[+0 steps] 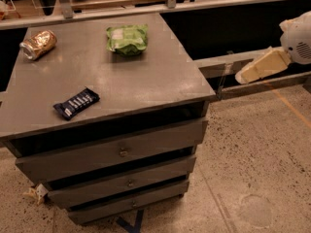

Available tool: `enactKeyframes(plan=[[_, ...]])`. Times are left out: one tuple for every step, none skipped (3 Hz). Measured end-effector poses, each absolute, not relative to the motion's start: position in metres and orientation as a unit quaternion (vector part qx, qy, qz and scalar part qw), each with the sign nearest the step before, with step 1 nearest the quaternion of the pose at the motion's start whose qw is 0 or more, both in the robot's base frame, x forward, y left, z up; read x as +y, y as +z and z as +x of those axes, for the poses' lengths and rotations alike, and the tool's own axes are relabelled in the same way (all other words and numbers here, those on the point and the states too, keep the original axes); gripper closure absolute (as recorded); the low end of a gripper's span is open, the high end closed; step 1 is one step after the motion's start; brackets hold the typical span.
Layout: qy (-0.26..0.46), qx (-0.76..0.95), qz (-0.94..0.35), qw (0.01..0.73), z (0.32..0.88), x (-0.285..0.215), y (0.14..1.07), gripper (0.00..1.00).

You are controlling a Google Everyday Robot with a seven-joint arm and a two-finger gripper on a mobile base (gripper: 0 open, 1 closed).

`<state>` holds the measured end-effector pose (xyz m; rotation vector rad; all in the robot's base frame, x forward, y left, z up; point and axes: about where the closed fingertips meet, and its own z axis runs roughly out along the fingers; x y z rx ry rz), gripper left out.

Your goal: Move green rice chip bag near rxbar blueberry

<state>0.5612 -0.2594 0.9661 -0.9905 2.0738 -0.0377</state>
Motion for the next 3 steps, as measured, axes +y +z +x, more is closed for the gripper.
enactKeyframes(plan=[[0.016,0.803,-0.39,0.45,0.597,-0.243,0.965,0.0],[0.042,0.79,-0.393,0.468,0.63,-0.223,0.961,0.0],[0.089,0.774,-0.395,0.488,0.692,-0.171,0.954,0.0]])
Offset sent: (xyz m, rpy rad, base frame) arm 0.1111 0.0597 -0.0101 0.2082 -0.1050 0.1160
